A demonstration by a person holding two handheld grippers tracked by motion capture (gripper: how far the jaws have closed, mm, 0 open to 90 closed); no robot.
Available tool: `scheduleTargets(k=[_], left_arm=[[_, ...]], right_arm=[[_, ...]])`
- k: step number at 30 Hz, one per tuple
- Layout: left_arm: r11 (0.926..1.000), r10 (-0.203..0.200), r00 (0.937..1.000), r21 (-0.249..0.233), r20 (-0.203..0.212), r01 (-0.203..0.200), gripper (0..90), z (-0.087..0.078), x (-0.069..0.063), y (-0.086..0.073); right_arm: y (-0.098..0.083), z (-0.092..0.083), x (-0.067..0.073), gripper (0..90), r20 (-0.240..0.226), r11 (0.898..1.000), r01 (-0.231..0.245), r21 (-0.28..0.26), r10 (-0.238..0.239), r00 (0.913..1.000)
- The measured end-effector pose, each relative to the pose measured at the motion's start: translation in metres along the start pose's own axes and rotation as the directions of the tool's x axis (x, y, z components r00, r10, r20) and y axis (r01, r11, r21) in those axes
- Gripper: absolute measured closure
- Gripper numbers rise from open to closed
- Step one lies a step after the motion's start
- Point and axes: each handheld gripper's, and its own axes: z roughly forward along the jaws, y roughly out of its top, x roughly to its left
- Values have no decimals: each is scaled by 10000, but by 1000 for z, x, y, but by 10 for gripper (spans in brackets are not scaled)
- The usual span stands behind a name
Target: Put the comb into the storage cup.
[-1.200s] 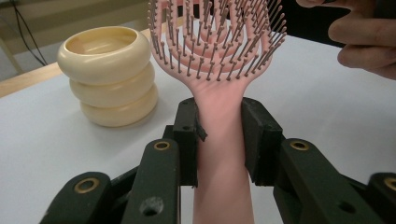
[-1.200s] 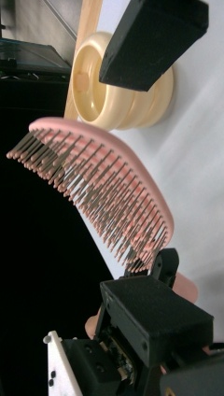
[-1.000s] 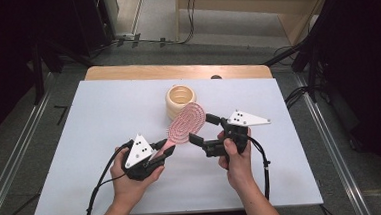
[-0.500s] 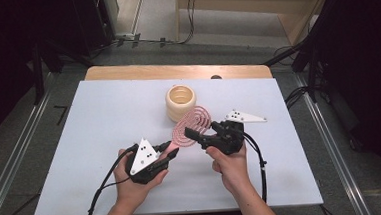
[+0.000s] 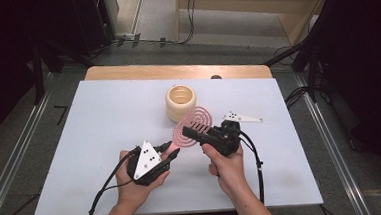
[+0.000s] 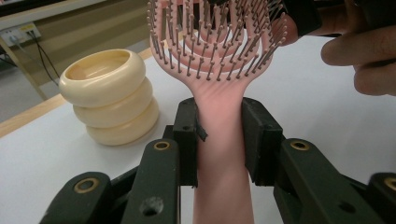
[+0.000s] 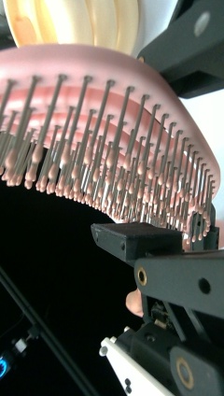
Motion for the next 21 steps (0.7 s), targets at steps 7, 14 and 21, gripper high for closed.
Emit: scheduleTargets(k=[7,14,21], left_arm=[[9996,75,10000,275,54,-77,699,5,-2,-2],[9973,-717,9972,177,192,713,547,6,5,-2],[9873,-1579,9869,-104,341,1583,275,-2,17,-5]], right_arm=[[-2,-1,-9,601,-977,9971,-761,-32,754,9924],[-2,-2,-6,611,-1007,9996,-288,28,289,9945],[0,-8,-3,612,-781,9991,350,-232,-368,9963]])
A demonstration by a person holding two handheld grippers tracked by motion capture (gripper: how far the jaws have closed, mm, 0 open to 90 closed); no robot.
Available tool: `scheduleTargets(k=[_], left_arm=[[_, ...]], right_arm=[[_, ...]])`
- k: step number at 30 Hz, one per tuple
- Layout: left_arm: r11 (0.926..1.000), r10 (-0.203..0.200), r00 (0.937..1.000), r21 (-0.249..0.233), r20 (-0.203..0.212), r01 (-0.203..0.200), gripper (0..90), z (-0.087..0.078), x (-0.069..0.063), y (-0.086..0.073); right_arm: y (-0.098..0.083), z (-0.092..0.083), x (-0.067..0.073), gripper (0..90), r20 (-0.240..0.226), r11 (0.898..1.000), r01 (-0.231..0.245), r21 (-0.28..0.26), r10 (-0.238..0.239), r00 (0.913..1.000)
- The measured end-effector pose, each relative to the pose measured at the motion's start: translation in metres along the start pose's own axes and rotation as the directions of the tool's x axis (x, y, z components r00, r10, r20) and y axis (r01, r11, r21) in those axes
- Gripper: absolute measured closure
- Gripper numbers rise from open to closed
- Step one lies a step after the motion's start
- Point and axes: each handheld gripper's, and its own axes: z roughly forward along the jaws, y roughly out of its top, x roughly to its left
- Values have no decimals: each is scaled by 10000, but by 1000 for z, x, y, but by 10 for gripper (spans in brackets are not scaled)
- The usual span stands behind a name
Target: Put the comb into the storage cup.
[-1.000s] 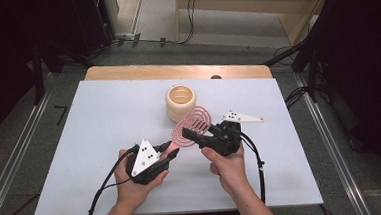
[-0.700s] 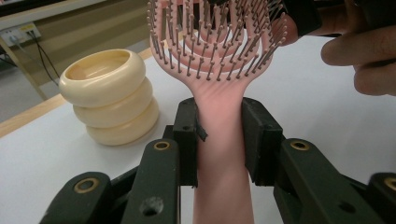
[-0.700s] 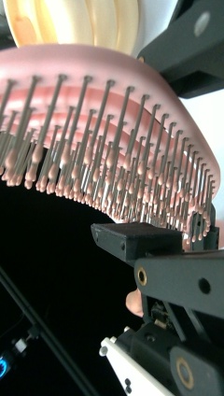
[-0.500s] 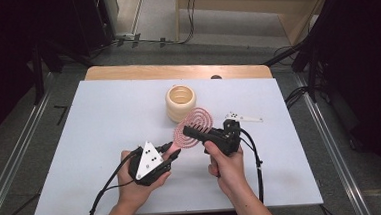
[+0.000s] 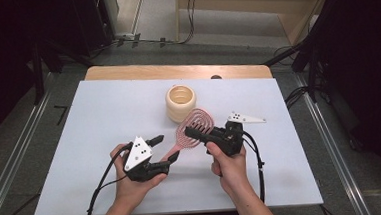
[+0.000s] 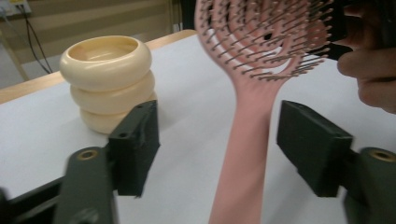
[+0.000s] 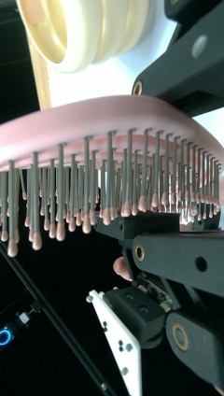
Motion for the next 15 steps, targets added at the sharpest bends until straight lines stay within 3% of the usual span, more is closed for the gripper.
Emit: scheduleTargets(k=[1,6,11,15], left_arm=[[10000,-88,9999,-3,-140,88,275,-1,1,0],[9991,-427,9991,-73,-21,427,14,-9,8,0],[9970,-719,9974,-306,-78,717,0,-23,20,-5],[9964,-698,9973,-495,-241,686,0,-33,26,-11]], right_arm=[[0,0,0,612,0,10000,0,0,0,10000],[4,-6,5,612,134,9983,544,-201,-542,9984],[8,-10,9,612,297,9944,1036,-188,-1030,9942],[10,-12,10,612,361,9924,1221,-169,-1215,9919]])
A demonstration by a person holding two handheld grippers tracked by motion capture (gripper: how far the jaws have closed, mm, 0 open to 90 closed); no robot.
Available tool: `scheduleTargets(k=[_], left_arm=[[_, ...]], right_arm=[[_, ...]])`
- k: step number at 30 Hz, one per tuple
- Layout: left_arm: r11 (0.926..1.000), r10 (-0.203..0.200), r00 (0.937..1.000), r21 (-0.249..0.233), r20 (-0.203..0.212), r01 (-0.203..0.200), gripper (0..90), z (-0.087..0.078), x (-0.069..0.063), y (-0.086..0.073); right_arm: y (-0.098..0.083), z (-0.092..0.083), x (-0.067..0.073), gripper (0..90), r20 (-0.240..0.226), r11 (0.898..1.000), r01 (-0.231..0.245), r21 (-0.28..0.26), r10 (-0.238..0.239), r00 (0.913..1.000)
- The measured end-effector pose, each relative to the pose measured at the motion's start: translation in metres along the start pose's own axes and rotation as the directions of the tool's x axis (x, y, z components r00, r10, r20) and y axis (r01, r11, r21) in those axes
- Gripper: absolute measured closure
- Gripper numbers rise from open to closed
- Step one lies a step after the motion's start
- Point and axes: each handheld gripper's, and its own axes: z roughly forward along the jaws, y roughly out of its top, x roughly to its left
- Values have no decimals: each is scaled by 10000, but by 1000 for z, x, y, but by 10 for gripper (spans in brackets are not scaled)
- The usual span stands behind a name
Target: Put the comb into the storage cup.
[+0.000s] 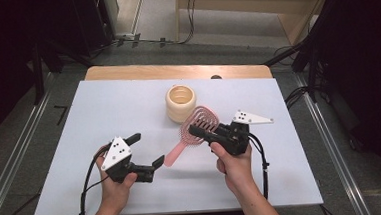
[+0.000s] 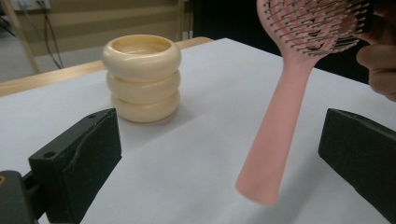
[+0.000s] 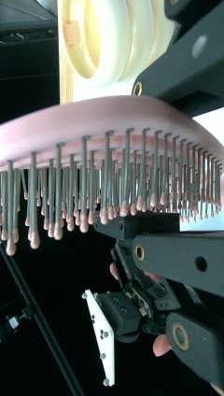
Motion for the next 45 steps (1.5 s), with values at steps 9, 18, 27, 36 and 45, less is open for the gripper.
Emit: scheduleTargets(k=[9,18,27,36,45], left_arm=[[9988,-272,9993,-419,-275,260,0,-22,18,-8],[9971,-335,9942,-710,-1022,263,0,-46,42,-25],[9943,-775,9866,-844,-1433,658,0,-66,60,-33],[9944,-758,9818,-863,-1742,615,0,-83,68,-43],[9923,-972,9762,-944,-1938,801,0,-88,74,-49]], right_arm=[[5,-1,-3,612,71,9999,98,-76,-97,9999],[10,-1,-3,612,157,9994,309,-151,-307,9994],[14,1,-7,612,321,9992,392,-71,-389,9987],[20,3,-11,613,479,9990,428,-123,-422,9980],[26,3,-15,613,605,9988,428,-245,-412,9973]])
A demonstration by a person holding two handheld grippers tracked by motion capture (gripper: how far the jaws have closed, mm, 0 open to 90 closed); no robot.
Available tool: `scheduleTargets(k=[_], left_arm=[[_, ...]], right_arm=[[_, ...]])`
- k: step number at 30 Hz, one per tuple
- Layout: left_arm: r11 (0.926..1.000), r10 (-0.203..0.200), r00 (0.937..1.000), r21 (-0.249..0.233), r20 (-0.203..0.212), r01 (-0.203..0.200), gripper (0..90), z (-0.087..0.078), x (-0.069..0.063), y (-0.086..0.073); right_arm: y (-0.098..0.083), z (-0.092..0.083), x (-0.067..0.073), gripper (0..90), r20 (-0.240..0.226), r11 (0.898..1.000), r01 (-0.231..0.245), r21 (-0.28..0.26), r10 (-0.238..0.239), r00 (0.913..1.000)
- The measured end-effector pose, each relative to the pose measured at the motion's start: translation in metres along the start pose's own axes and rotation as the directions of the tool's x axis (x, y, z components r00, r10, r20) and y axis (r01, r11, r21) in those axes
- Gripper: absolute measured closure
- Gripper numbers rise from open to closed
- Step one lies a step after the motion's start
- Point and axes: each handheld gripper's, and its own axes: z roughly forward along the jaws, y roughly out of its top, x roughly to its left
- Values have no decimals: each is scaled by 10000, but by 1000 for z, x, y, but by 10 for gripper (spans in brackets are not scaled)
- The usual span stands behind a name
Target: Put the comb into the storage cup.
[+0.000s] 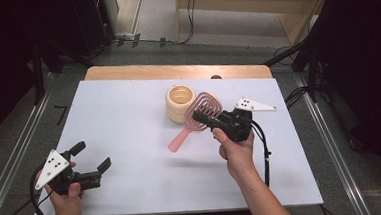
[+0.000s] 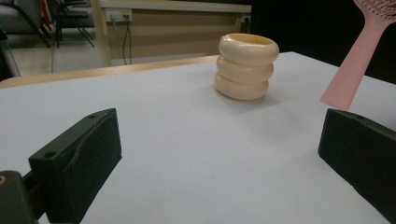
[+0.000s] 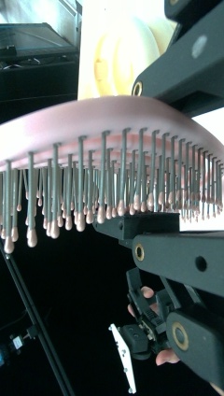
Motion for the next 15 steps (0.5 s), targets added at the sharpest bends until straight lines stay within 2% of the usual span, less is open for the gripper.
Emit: scheduleTargets(k=[8,12,15], left_arm=[[9999,-124,9999,43,-38,124,0,4,1,-6],[9999,-92,9998,124,-173,95,0,6,2,-13],[10000,-30,9998,88,-208,31,0,6,2,-13]], right_arm=[[4,1,-3,613,146,9999,32,-129,-30,9999],[8,0,-4,613,164,9999,17,-172,-14,9999],[11,-1,-3,613,260,9996,174,-213,-169,9995]])
